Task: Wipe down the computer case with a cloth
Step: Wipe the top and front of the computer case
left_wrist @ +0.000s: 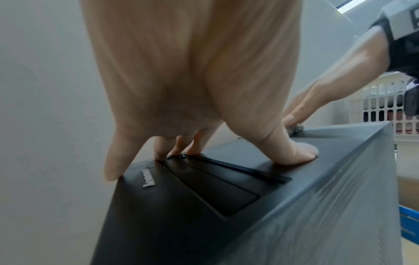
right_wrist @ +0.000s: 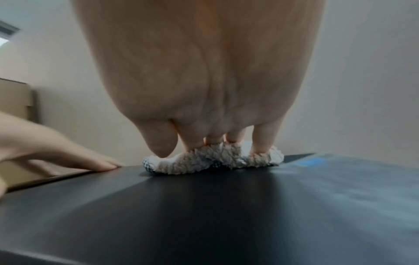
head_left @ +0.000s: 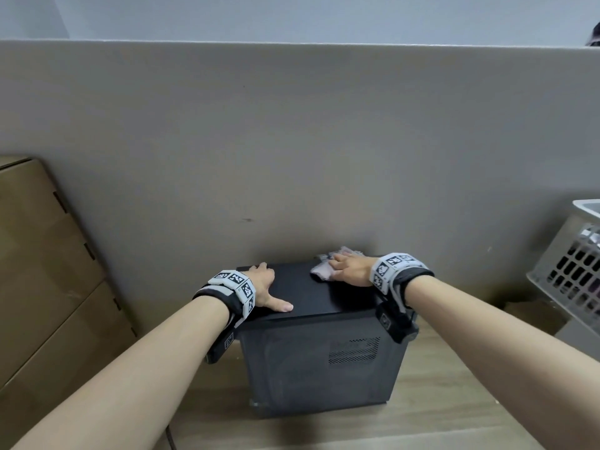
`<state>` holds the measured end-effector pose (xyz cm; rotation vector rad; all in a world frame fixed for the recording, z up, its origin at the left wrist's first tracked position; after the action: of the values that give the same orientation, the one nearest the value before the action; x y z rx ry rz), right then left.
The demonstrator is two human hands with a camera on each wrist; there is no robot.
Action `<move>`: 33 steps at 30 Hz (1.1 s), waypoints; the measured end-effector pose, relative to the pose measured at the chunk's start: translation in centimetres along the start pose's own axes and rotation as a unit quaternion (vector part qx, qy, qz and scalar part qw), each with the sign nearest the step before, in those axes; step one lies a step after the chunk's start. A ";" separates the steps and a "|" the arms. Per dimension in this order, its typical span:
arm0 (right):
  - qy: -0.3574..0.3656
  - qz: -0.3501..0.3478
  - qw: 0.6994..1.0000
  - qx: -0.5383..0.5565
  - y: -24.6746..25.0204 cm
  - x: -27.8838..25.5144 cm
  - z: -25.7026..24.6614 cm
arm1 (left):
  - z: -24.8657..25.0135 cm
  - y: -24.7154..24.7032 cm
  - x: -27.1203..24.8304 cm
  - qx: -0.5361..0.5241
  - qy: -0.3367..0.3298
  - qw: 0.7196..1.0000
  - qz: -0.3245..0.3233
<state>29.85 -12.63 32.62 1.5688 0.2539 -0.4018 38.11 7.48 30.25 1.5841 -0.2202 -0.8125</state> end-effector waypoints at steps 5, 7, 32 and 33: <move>-0.049 0.001 0.996 0.080 -0.7 -2.9 4.5 | 0.0 0.2 0.2 0.003 -0.001 1.000 0.000; -0.048 0.005 0.995 0.089 -0.8 -3.7 4.6 | -0.1 0.1 0.2 0.006 -0.002 1.000 0.003; 0.047 0.189 0.972 0.134 -4.0 -11.6 4.0 | 1.7 0.3 -2.6 -0.064 0.001 0.998 0.022; 0.040 0.195 0.967 0.161 -4.0 -11.5 4.4 | 2.3 0.6 -2.6 -0.067 -0.006 0.997 0.021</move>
<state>17.39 -15.82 33.60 1.9068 -0.0655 -0.0712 35.03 7.05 31.85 1.4440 -0.2033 -0.7886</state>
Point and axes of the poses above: each hand's wrist, its own x-axis towards the middle knuckle, its own y-axis out of the back of the hand, z = x × y, the point moved 4 cm from there along x, towards the middle knuckle, and after that the axes turned 1 degree about -x, right-handed, at the moved point
